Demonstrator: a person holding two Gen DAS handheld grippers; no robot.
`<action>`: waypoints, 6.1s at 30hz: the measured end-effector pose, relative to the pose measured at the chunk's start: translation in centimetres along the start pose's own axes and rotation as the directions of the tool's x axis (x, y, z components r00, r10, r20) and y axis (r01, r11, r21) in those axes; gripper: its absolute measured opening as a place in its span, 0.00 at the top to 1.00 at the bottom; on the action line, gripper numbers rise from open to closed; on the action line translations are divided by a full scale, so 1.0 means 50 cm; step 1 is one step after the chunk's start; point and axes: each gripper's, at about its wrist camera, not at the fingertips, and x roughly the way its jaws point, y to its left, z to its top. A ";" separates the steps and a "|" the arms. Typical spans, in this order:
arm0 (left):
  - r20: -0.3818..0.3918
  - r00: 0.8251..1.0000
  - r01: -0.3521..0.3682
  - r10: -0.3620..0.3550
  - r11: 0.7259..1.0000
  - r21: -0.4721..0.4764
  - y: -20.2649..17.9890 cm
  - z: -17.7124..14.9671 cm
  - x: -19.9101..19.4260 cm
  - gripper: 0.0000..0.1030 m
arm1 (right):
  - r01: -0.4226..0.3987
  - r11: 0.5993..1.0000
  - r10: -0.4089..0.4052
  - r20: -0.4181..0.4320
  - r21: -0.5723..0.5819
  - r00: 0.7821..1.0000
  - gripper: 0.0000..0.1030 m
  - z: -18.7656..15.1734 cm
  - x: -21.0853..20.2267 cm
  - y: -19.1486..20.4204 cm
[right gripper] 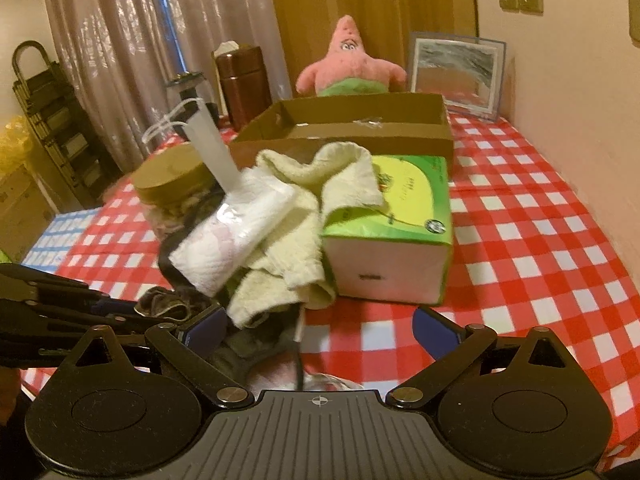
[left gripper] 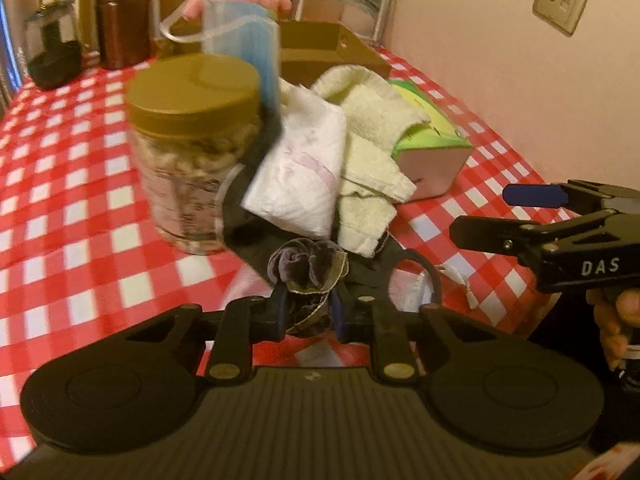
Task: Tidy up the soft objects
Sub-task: 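Lift the scrunchie with the left gripper while the right gripper grasps the white folded pad, then carry both items to the cardboard box and open the left gripper over it, then lower the white pad into the box and open the right gripper, then move both grippers back from the box toward the pile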
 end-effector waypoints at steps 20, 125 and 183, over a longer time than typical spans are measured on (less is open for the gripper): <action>0.152 0.984 -0.069 0.093 0.985 -0.158 0.109 0.041 -0.090 0.83 | -0.147 0.966 0.152 -0.005 0.211 0.988 0.38 0.066 0.151 0.065; 0.214 0.974 -0.064 0.081 0.994 -0.086 0.123 0.572 0.095 0.48 | 0.023 0.976 -0.035 0.055 0.217 0.998 0.44 0.487 0.235 -0.258; 0.135 0.971 -0.154 0.196 0.950 -0.272 0.002 0.031 -0.146 0.27 | 0.028 0.997 -0.024 -0.056 0.072 0.998 0.44 0.004 -0.094 -0.023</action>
